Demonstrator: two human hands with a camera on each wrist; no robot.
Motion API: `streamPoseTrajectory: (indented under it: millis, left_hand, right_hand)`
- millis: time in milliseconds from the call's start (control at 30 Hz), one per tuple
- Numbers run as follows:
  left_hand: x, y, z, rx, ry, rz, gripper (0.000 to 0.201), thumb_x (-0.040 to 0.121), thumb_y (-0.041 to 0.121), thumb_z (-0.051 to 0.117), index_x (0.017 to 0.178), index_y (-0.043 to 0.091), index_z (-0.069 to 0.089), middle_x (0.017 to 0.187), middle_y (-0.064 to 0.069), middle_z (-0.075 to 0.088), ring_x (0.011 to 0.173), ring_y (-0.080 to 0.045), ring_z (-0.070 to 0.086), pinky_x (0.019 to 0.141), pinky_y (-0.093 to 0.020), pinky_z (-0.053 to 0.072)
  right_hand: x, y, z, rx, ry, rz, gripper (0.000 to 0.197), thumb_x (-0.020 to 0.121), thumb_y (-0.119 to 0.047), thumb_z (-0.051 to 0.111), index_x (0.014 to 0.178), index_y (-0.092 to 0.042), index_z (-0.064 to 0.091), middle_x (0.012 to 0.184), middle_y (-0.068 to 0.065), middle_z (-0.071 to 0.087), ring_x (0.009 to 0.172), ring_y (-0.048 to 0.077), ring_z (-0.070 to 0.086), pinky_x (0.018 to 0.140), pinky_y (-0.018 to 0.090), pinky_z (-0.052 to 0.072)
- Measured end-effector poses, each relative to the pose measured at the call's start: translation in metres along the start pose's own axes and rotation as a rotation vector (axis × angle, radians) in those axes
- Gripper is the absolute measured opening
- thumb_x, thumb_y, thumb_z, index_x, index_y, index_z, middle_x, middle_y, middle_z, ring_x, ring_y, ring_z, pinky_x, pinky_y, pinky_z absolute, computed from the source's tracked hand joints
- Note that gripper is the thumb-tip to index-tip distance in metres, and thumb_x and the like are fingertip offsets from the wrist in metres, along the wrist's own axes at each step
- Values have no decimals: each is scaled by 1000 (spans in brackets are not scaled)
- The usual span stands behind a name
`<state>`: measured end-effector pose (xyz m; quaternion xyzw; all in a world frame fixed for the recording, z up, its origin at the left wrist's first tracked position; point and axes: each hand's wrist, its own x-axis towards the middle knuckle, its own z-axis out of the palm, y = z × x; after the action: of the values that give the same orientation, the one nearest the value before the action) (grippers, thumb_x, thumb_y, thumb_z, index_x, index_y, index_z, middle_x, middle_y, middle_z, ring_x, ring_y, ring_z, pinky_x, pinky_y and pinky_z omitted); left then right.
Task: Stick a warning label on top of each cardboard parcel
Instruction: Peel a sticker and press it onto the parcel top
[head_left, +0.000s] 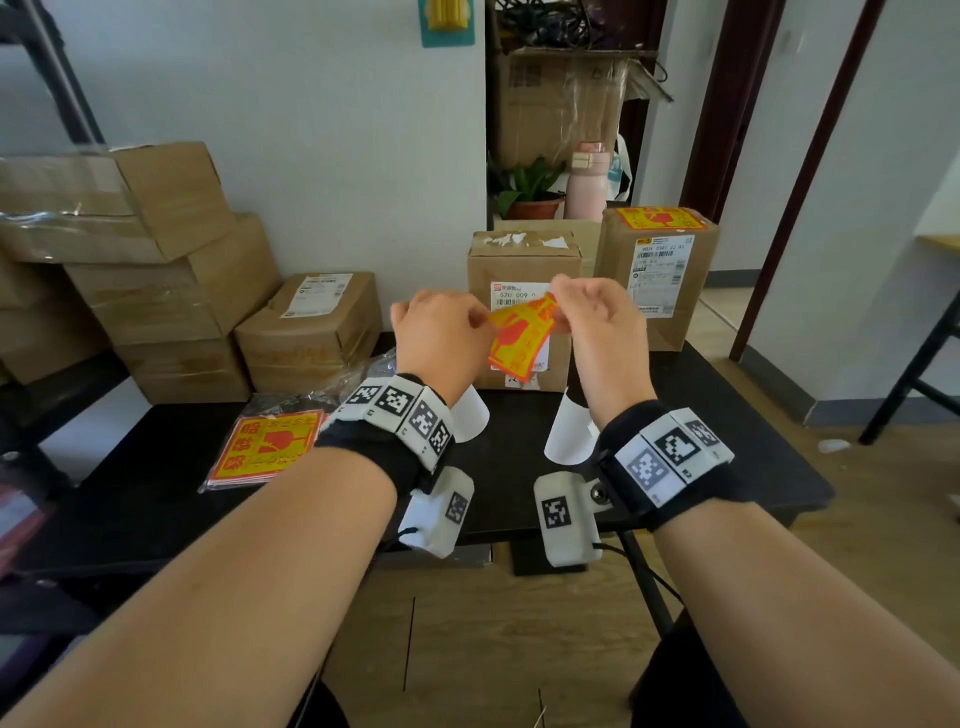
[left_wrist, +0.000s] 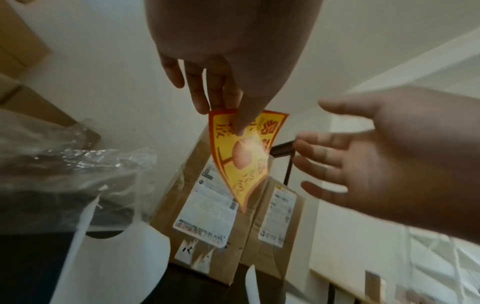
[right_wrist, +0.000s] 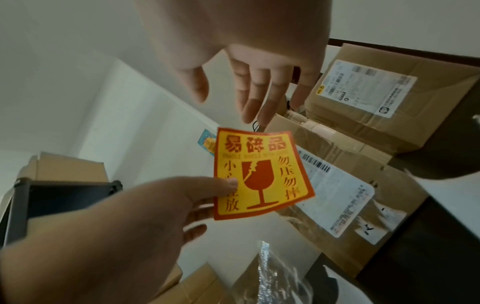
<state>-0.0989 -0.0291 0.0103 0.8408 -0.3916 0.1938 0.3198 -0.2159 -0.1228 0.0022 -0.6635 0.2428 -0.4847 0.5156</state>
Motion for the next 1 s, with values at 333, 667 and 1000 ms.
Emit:
streamPoseTrajectory:
  millis: [333, 667, 1000]
  left_hand:
    - [14, -3, -18, -780, -196, -361, 15, 92, 25, 63, 93, 14, 72, 86, 1, 72, 77, -7, 66, 66, -18, 47]
    - [48, 4, -18, -861, -221, -398, 6, 90, 15, 66, 93, 18, 70, 88, 4, 73, 75, -4, 66, 71, -19, 54]
    - [109, 14, -16, -782, -144, -378, 55, 82, 16, 75, 133, 11, 52, 112, -10, 68, 92, -16, 67, 88, -32, 55]
  right_hand:
    - [15, 9, 1, -172, 8, 17, 24, 92, -28, 63, 116, -21, 61, 100, -12, 61, 88, -4, 55, 79, 20, 46]
    - [49, -6, 6, -111, 60, 15, 17, 87, -20, 68, 97, -26, 56, 95, 0, 68, 87, 15, 68, 83, 45, 58]
    - [104, -23, 10, -266, 82, -103, 36, 89, -21, 67, 123, -23, 54, 111, -4, 65, 99, 12, 64, 89, 36, 55]
